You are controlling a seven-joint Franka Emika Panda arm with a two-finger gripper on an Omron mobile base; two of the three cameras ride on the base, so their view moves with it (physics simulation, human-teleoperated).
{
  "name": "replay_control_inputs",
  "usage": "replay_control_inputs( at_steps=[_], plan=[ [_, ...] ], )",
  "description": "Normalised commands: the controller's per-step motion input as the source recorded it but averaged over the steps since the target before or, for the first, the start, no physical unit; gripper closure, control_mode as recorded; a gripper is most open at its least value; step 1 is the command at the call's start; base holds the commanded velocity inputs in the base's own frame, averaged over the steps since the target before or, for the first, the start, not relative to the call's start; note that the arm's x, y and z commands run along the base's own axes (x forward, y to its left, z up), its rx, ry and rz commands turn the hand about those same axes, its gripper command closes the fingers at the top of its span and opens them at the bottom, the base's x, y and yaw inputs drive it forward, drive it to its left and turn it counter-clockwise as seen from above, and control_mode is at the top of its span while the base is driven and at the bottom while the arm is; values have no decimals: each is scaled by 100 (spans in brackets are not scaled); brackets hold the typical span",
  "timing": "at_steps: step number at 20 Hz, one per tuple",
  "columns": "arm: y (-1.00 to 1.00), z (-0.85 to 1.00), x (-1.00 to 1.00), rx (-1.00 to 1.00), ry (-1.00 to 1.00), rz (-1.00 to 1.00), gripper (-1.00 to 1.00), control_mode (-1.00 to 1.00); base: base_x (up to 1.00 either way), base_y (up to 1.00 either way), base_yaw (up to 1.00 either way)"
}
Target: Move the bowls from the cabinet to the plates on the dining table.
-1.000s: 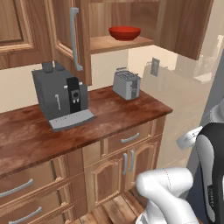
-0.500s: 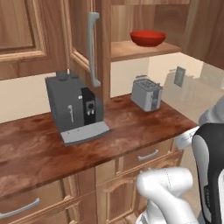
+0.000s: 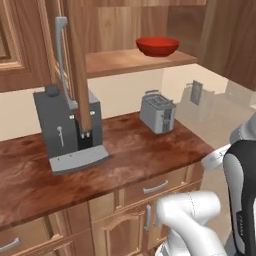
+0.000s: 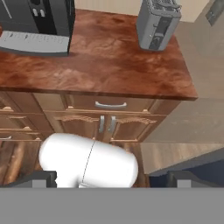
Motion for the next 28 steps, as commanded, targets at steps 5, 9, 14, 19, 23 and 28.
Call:
replay_control_inputs(
  at_steps=[5, 9, 14, 19, 23, 28],
  plan=[
    [0, 0, 0, 0, 0, 0, -100, 100, 58, 0, 11],
    [0, 0, 0, 0, 0, 0, -100, 100, 91, -10, 12],
    [0, 0, 0, 0, 0, 0, -100, 100, 80, -37, 4],
    [0, 0, 0, 0, 0, 0, -100, 100, 42, -22, 0],
    [0, 0, 0, 0, 0, 0, -100, 100, 4, -58, 0],
    [0, 0, 0, 0, 0, 0, -100, 100, -4, -74, -2]
  ],
)
